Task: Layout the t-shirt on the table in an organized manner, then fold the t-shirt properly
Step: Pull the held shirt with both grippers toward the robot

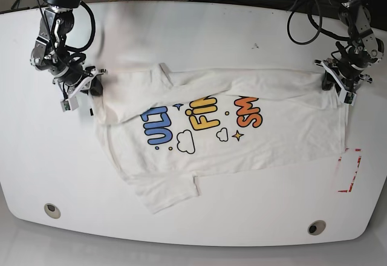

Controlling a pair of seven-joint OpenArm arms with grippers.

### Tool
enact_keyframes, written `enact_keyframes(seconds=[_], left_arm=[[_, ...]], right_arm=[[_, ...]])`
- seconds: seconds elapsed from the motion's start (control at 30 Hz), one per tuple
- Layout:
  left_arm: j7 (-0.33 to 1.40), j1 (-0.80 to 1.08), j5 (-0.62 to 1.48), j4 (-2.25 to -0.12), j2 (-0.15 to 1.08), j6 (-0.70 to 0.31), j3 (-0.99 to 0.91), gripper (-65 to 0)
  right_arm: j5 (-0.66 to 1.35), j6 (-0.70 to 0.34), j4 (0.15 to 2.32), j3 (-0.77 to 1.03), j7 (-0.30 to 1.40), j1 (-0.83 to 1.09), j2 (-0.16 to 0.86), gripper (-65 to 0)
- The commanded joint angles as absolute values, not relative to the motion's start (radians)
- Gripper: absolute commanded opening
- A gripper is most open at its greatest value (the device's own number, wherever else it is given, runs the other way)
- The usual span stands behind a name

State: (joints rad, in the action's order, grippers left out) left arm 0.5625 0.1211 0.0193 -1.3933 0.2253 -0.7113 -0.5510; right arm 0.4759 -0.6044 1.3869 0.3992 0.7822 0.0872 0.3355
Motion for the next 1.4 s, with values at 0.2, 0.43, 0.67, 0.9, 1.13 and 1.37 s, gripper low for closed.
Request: enact_keyframes(seconds=[0.2, 0.43, 0.67, 0.9, 1.13, 1.37], left_arm=[[0.667, 0.246, -0.07, -1.488, 0.237, -0.698, -0.553, -50.3], [0.72, 0.344, -0.07, -1.592, 0.239, -0.698, -0.553, -50.3], [0.722, 0.446, -0.07, -1.684, 0.239, -0.698, -0.553, -50.3], [0.722, 0.519, -0.068, -1.744, 0.239, -0.698, -0.555, -50.0], [0.722, 0.526, -0.064, -1.75, 0.239, -0.698, -0.555, -48.4], [0.722, 0.524, -0.064, -1.788, 0.239, -0.698, -0.555, -24.9]], right_arm=[[0.467, -0.604, 1.57, 0.506, 0.865, 0.248, 0.344, -61.3], [0.467, -0.604, 1.673, 0.555, 0.892, 0.372, 0.344, -61.3], [0.469, -0.604, 1.784, 0.622, 0.952, 0.479, 0.303, -61.3], [0.469, -0.605, 1.857, 0.641, 0.99, 0.545, 0.282, -61.3], [0.466, -0.605, 1.871, 0.639, 0.992, 0.55, 0.257, -61.3], [0.466, -0.605, 1.867, 0.638, 0.992, 0.547, 0.257, -61.3]])
